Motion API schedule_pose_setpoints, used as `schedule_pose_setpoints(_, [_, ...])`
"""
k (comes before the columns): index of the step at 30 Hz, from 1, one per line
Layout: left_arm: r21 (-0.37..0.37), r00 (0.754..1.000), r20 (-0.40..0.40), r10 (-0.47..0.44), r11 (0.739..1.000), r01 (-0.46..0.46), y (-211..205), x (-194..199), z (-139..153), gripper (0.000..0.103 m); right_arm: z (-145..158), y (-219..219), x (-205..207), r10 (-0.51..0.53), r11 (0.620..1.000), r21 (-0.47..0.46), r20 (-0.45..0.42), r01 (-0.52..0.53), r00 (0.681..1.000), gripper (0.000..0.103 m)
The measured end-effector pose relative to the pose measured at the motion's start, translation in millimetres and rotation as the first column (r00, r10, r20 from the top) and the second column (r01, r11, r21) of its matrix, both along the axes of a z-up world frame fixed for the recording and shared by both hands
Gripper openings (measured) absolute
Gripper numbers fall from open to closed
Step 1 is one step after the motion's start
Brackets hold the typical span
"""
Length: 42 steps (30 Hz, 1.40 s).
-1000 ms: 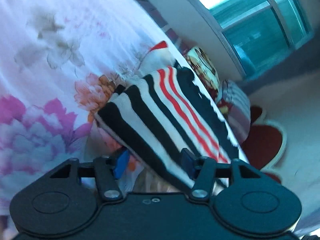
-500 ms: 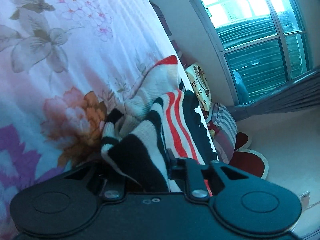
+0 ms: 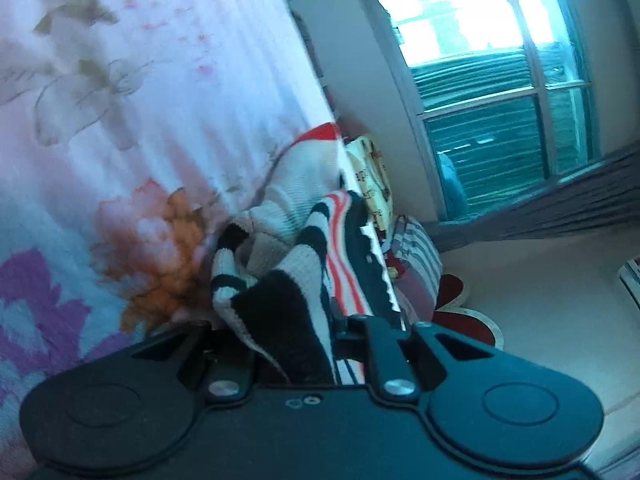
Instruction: Fold small clothes
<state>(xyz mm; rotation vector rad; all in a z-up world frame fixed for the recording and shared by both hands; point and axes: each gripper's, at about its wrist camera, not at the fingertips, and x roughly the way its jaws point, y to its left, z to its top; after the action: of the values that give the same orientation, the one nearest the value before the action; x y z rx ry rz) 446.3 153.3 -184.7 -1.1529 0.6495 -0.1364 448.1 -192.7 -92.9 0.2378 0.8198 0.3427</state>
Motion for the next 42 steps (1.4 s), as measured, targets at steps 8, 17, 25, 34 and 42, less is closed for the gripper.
schedule_pose_setpoints(8, [0.318,0.976,0.117,-0.184,0.938,0.139,-48.8,16.0,84.3,0.013,16.4,-38.1,-15.3,-0.109,0.987,0.121,-0.008,0.109,0.994,0.001])
schedule_pose_setpoints(17, [0.632,0.858,0.082,-0.507,0.692,0.348,-196.5,29.4,137.5,0.013,39.5,-160.0,-63.9,-0.363,0.911,0.206,-0.007,0.356,0.932,0.001])
schedule_pose_setpoints(25, [0.606,0.655,-0.170,-0.736,0.446,0.659,-316.5,22.1,61.9,0.033,54.3,-225.1,-103.4,-0.465,0.855,0.242,-0.031,0.458,0.885,0.001])
schedule_pose_setpoints(34, [0.632,0.800,0.025,-0.599,0.630,0.452,-218.7,-17.9,105.0,0.062,65.2,-222.3,-101.5,-0.443,0.829,0.373,-0.018,0.417,0.896,0.083])
schedule_pose_setpoints(42, [0.643,0.847,-0.088,-0.525,0.620,0.451,-190.2,6.5,74.7,0.056,57.8,-193.6,-78.6,-0.377,0.835,0.357,-0.182,0.418,0.908,0.083])
